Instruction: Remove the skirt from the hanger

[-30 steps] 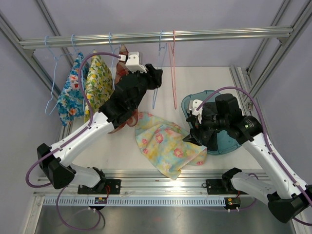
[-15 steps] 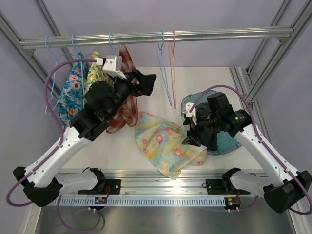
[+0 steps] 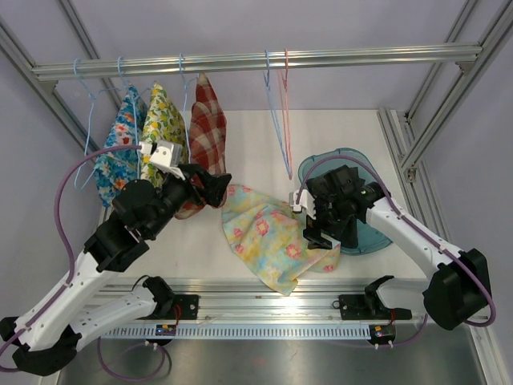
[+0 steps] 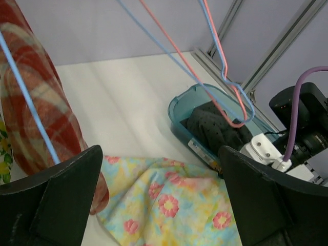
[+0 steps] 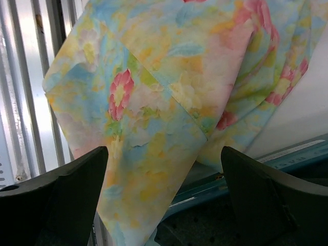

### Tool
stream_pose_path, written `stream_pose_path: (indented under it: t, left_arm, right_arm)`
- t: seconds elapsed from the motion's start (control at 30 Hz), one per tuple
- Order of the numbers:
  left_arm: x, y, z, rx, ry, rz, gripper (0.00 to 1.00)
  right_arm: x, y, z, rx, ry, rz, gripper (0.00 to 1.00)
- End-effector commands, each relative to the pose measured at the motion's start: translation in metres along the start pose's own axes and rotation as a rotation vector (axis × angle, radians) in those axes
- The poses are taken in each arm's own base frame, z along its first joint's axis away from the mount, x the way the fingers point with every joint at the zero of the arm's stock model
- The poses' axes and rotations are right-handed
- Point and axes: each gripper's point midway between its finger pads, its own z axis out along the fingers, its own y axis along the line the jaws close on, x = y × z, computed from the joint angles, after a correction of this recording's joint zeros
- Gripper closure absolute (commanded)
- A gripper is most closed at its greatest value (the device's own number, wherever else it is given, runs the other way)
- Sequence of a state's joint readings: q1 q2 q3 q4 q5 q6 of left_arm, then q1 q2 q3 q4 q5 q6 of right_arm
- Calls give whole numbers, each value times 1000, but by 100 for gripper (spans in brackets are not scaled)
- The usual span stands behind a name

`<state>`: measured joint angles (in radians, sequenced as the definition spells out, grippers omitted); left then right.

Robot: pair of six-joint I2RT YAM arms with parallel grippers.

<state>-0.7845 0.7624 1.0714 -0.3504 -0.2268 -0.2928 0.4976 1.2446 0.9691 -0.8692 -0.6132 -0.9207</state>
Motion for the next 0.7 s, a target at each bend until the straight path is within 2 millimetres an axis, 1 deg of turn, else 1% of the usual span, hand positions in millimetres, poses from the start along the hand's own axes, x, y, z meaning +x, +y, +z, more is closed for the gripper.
stream_pose_path:
  t: [0.0, 0.03, 0.07, 0.1, 0.2, 0.3, 0.33, 0.37, 0.4, 0.43, 0.47, 0.5, 0.53, 0.57, 0.63, 0.67]
  left_arm:
    - [13, 2, -9, 10, 12, -44, 1]
    - [14, 4, -12, 4, 5, -56, 1]
    - [23, 6, -12, -4, 19, -72, 1]
    - [25, 7, -12, -5, 17, -80, 1]
    - [29, 7, -13, -2, 17, -104, 1]
    - [34, 9, -13, -9, 27, -106, 1]
    - [34, 9, -13, -11, 26, -106, 1]
    - [34, 9, -13, -13, 27, -107, 1]
    - [34, 10, -13, -14, 27, -107, 1]
    - [34, 10, -13, -13, 25, -109, 1]
    - [34, 10, -14, -14, 23, -111, 1]
    - [34, 10, -15, -13, 21, -111, 1]
    - [35, 11, -15, -15, 21, -111, 1]
    - [35, 11, -15, -16, 23, -106, 1]
    - [34, 11, -17, -11, 18, -103, 1]
    - [34, 11, -18, -11, 18, -97, 1]
  right_arm:
    - [7, -14, 12, 62, 17, -64, 0]
    - [11, -16, 16, 74, 36, -70, 1]
    - [11, -19, 20, 86, 33, -85, 1]
    - [17, -14, 28, 66, 50, -84, 1]
    - [20, -12, 39, 52, 56, -80, 3]
    - [16, -6, 46, 22, 36, -92, 20]
    - [13, -2, 47, 3, 25, -90, 34]
    - [9, -3, 46, 2, 14, -86, 46]
    - [6, -4, 44, 3, 8, -85, 57]
    - [5, 1, 41, -12, 8, -80, 67]
    - [-3, 0, 33, 1, -7, -92, 86]
    - [-8, 3, 28, -1, -21, -105, 92]
    - [-8, 10, 21, -13, -22, -104, 97]
    - [-20, 13, 6, 16, -62, -146, 100]
    - [-29, 22, -12, 33, -100, -160, 100]
    - [-40, 22, -25, 62, -126, -157, 100]
